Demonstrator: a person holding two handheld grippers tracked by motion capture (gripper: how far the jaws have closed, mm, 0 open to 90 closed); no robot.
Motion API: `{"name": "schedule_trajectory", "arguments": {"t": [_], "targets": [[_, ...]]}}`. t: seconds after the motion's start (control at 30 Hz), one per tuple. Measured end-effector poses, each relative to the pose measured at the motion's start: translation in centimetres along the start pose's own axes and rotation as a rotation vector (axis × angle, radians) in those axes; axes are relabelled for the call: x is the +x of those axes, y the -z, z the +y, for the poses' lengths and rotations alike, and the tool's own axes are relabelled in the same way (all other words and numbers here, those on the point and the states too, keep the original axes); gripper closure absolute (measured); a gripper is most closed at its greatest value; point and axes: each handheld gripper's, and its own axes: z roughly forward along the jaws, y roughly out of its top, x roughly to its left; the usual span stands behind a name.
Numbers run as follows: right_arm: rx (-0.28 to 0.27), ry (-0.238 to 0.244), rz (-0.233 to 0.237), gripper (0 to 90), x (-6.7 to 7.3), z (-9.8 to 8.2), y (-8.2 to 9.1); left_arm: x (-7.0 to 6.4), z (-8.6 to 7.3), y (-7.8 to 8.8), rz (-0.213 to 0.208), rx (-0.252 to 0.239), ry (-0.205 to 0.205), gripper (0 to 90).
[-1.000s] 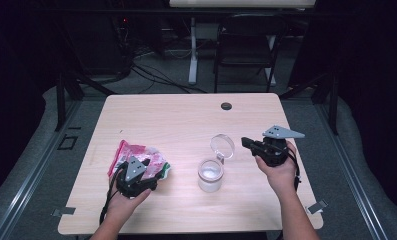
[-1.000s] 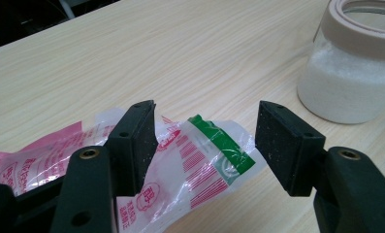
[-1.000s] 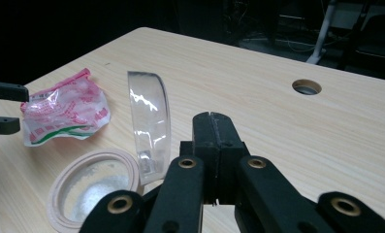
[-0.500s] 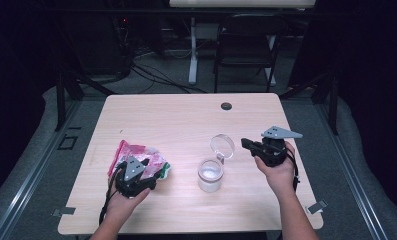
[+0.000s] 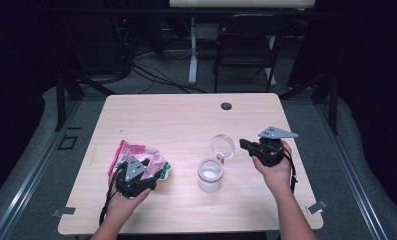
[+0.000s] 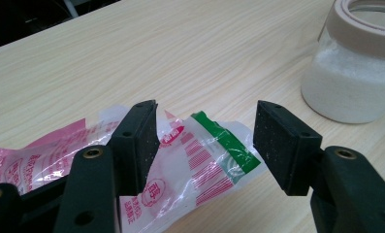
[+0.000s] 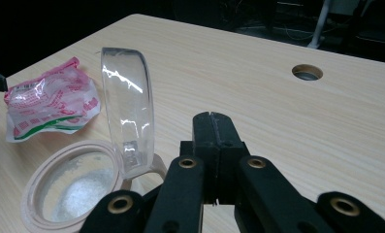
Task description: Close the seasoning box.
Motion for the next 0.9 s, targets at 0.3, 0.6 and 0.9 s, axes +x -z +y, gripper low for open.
{"name": "schedule_trajectory", "arguments": {"t": [0.3, 0.6, 0.9], "targets": [[0.013, 0.007, 0.008, 90.0, 0.07, -0.15, -0.67, -0.01, -0.08, 0.04, 0.004, -0.001, -0.002, 41.8], [0.015, -0.001, 0.009, 90.0, 0.08, -0.27, -0.89, -0.08, -0.09, 0.04, 0.005, 0.003, -0.006, 41.8], [0.015, 0.004, 0.014, 90.0, 0.24, -0.26, -1.04, -0.27, 0.53, -0.33, -0.013, 0.005, -0.013, 44.3]]}}
